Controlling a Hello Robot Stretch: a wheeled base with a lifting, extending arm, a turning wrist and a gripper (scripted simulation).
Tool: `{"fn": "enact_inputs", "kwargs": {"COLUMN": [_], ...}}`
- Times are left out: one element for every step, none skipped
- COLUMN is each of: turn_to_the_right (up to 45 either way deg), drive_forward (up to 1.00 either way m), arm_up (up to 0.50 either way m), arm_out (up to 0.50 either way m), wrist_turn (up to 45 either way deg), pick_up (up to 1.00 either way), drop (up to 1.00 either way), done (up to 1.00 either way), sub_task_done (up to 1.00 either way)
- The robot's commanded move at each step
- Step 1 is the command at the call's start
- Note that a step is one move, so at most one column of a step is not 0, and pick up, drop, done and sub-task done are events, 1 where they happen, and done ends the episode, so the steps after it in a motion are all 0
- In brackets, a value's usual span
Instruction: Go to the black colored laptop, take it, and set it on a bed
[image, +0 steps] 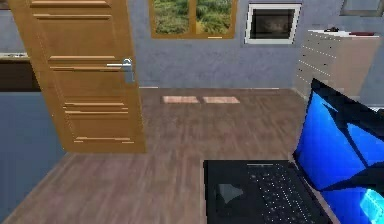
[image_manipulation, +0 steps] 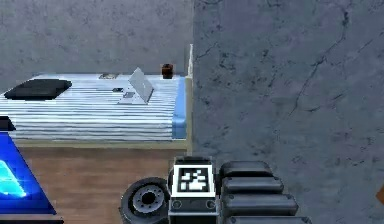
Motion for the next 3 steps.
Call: {"fn": "enact_inputs", "kwargs": {"turn_to_the_right": [0.0,45.0,0.0], "drive_forward": [0.25,0.0,1.0], "arm_up": [0.0,0.0,0.0], "arm_out": [0.0,0.0,0.0], "wrist_turn": [0.0,0.0,0.0], "pick_up": [0.0,0.0,0.0], "drop": [0.0,0.0,0.0], "done": [0.0,0.0,0.0], "sub_task_done": [0.0,0.0,0.0]}}
